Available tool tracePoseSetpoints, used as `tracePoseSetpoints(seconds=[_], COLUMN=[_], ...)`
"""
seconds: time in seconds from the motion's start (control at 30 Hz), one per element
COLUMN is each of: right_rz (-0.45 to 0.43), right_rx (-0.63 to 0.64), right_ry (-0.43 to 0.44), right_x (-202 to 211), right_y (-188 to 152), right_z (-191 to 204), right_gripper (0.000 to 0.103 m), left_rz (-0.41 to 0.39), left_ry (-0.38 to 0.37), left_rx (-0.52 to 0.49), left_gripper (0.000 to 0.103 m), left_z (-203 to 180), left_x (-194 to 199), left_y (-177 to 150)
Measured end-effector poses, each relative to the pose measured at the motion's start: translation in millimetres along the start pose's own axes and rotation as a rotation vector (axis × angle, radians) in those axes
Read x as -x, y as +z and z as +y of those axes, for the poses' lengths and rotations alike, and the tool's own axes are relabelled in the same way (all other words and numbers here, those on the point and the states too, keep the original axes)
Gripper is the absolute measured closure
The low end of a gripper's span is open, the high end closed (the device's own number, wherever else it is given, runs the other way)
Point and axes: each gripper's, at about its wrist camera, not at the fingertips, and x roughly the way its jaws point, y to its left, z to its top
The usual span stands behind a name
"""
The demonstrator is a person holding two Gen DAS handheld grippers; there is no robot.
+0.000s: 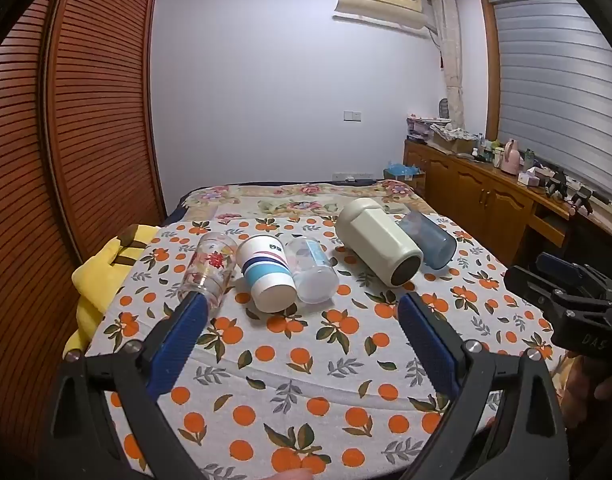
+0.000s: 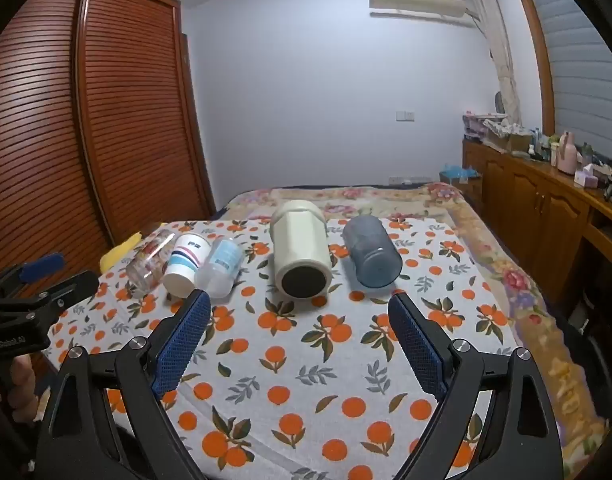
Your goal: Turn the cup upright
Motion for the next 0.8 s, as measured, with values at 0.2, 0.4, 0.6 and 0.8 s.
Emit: tracePoseSetpoints(seconds=[0.2, 0.4, 0.6, 0.8], right_rz=[0.001, 0.001, -0.002, -0.008], right_rx=[0.006, 0.003, 0.005, 0.007], right_ry=[-0.004, -0.002, -0.003, -0.002], right_x=[0.0, -0.3, 0.0, -1.0], right_y=[0.0, -0.1, -0.3, -2.0], right_z=[0.5, 0.9, 2.1, 4.4], right_gripper=[0.011, 0.011, 0.011, 0.011], left_rz=[0.0, -0.001, -0.001, 0.0], left_ry=[0.0, -0.002, -0.002, -0.001], left_rx=[0.001, 0.002, 0.002, 0.002], left_gripper=[0.006, 0.006, 0.006, 0.006], left_z=[-0.1, 0.1, 0.1, 0.0], left_x=[-0.1, 0.0, 0.0, -0.1], left_y=[0.0, 0.0, 0.0, 0.0])
